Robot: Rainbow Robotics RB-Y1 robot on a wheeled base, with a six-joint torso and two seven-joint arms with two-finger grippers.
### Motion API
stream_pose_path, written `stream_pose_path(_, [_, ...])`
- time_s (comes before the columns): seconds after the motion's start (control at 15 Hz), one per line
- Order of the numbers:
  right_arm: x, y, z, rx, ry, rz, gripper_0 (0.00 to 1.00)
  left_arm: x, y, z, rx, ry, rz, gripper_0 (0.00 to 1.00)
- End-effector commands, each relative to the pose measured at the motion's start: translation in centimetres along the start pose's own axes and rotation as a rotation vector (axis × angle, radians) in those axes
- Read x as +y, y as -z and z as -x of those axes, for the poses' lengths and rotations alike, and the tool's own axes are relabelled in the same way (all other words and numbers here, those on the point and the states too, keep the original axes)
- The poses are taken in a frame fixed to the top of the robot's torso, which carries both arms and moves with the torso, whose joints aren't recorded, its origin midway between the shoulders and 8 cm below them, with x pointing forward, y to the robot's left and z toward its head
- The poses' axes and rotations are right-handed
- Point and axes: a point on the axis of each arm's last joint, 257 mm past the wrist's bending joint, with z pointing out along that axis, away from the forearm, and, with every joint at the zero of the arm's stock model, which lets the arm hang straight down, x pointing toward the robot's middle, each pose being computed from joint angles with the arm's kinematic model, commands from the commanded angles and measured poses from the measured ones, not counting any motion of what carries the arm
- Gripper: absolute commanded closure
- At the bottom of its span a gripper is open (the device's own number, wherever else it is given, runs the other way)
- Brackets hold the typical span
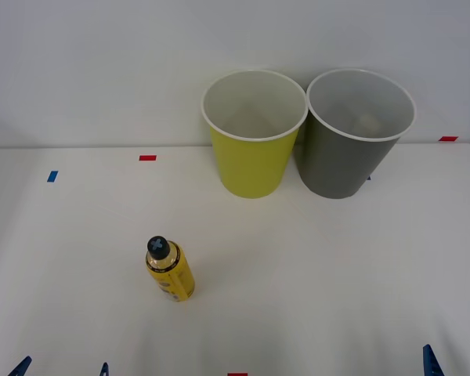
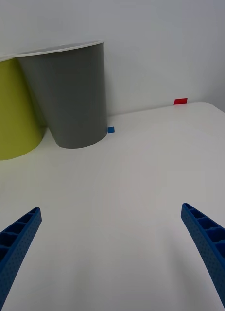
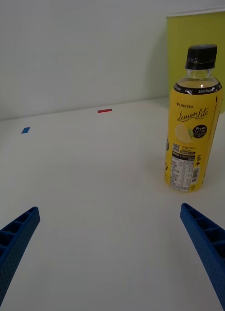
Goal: Put cans in the gray bin and PET bottles in the light green bin.
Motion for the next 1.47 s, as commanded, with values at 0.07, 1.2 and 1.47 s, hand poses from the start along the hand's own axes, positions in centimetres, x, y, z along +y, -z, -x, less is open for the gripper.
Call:
stream_pose_path(0.07, [0.0, 0.0, 0.0, 0.000, 0.000, 0.000, 0.00, 0.0, 0.0, 0.0, 0.000, 0.000, 0.000, 0.00])
stream_pose_path(1.2, [0.0, 0.0, 0.0, 0.000, 0.000, 0.000, 0.00, -0.2, 0.1, -1.9, 0.039, 0.005, -0.005, 0.00])
stream_pose_path(1.47, [0.0, 0.0, 0.0, 0.000, 0.000, 0.000, 0.00, 0.4, 0.1, -0.9, 0.000, -0.039, -0.039, 0.00])
